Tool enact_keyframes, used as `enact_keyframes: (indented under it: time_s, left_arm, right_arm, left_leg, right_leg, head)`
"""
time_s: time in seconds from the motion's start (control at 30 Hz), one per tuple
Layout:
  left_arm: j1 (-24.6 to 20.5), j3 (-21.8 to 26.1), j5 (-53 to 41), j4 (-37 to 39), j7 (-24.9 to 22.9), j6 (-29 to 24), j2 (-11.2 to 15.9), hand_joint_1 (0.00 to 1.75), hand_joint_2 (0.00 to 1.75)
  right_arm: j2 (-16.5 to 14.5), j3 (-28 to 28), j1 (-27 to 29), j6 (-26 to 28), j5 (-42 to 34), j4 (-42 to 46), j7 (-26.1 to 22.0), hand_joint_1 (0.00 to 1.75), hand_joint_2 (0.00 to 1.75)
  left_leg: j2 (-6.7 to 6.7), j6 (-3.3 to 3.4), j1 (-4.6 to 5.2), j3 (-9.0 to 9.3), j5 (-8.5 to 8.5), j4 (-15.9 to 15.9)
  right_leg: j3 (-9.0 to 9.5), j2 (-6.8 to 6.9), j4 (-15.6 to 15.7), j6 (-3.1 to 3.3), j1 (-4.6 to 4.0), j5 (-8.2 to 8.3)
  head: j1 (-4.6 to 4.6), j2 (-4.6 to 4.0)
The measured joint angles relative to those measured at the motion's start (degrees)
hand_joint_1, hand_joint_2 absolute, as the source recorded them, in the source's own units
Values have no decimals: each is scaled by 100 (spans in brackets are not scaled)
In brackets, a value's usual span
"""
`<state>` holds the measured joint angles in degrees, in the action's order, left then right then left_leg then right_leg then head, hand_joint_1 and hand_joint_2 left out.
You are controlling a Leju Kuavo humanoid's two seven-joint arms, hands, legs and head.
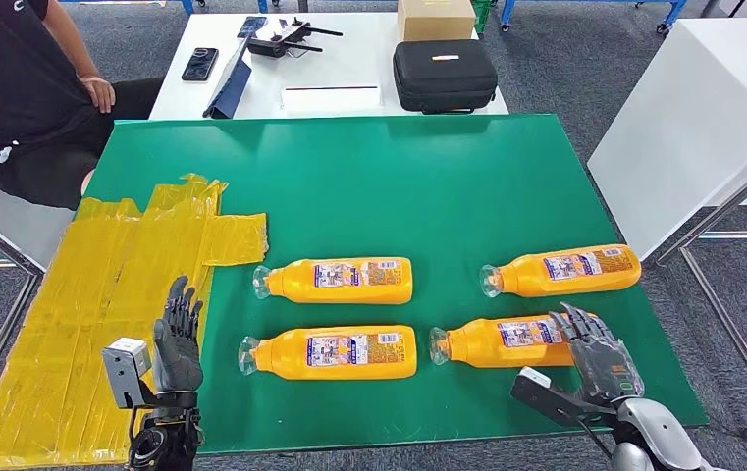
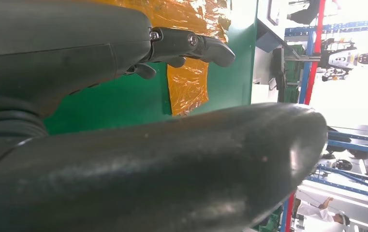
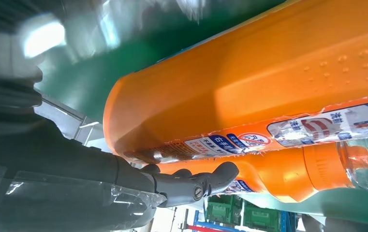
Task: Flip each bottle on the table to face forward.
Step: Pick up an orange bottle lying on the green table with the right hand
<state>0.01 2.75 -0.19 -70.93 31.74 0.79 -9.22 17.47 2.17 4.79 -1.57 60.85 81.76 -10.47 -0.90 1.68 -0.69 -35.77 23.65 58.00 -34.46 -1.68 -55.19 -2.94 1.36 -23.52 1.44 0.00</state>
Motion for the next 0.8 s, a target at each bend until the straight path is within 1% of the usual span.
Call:
enact_keyframes:
  time_s: [0.17,0.2,0.3,0.33,0.47,0.57,0.67,0.8]
  left_arm:
    - [-20,-8,-1,19,0,1,1,0,0]
    - [-34,-15,-1,34,0,1,1,0,0]
    - [-98,-33,12,95,0,1,2,0,0]
    - [-127,-36,21,121,-1,-1,2,0,0]
    - [-251,-77,88,255,-9,-37,10,0,0]
    - [-316,-107,155,322,-34,-115,17,0,0]
    - [-333,-129,194,332,-76,-152,22,0,0]
    - [-349,-168,201,340,-108,-183,28,0,0]
  right_arm:
    - [1,29,-96,-13,-14,-83,-13,0,175]
    - [0,47,-151,-24,-19,-140,-20,10,175]
    - [8,152,-380,-78,11,-408,-25,141,175]
    - [20,203,-472,-108,41,-533,-24,175,175]
    - [101,473,-858,-250,189,-1167,-33,175,175]
    - [239,762,-1160,-412,240,-1660,-131,175,175]
    - [371,1043,-1396,-421,215,-2058,-208,175,175]
    - [451,1310,-1635,-429,169,-2415,-204,175,175]
  left_leg:
    - [1,0,0,1,0,0]
    - [1,0,0,2,0,0]
    - [3,0,0,10,0,0]
    - [3,0,0,15,0,0]
    - [8,0,0,45,3,0]
    - [24,-6,-3,108,36,0]
    - [41,-9,-8,201,86,-1]
    - [52,2,-12,281,110,-1]
  right_leg:
    - [0,-1,0,0,0,0]
    - [1,-1,0,0,0,0]
    - [5,-2,0,0,0,1]
    - [9,-3,0,0,0,1]
    - [30,-6,2,0,-1,0]
    - [38,-16,13,10,-11,-27]
    - [112,-31,21,14,-19,-66]
    - [190,-41,35,16,-24,-83]
  head:
    - [0,0]
    - [-1,0]
    - [-1,0]
    - [-1,0]
    - [0,0]
    - [-1,0]
    - [-3,0]
    - [-4,0]
